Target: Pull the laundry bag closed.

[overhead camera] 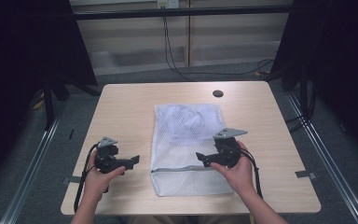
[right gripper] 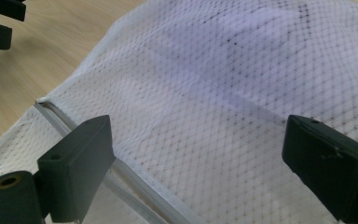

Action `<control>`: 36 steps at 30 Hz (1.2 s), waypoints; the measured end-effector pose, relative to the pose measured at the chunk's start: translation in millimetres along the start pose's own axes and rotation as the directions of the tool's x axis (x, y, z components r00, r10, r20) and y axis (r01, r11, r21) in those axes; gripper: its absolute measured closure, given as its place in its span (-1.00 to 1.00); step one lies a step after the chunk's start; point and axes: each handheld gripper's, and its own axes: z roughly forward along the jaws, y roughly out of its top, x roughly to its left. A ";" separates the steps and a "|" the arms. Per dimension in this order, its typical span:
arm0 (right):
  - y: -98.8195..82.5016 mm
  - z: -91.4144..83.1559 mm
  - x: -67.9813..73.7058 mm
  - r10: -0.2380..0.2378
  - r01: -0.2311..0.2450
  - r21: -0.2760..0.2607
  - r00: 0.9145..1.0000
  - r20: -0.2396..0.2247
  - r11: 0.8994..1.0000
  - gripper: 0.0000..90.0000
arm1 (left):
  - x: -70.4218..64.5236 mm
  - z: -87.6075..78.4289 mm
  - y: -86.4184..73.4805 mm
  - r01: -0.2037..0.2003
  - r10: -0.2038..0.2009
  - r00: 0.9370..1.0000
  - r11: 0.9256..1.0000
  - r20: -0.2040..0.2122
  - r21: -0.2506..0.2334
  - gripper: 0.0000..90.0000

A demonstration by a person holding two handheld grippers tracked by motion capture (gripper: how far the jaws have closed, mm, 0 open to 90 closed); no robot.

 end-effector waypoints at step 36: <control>13.4 44.5 43.7 -0.018 0.021 0.029 0.995 -0.093 0.999 -0.81 | 5.5 -7.5 0.3 0.008 -0.008 1.000 1.000 -0.016 -0.015 -0.95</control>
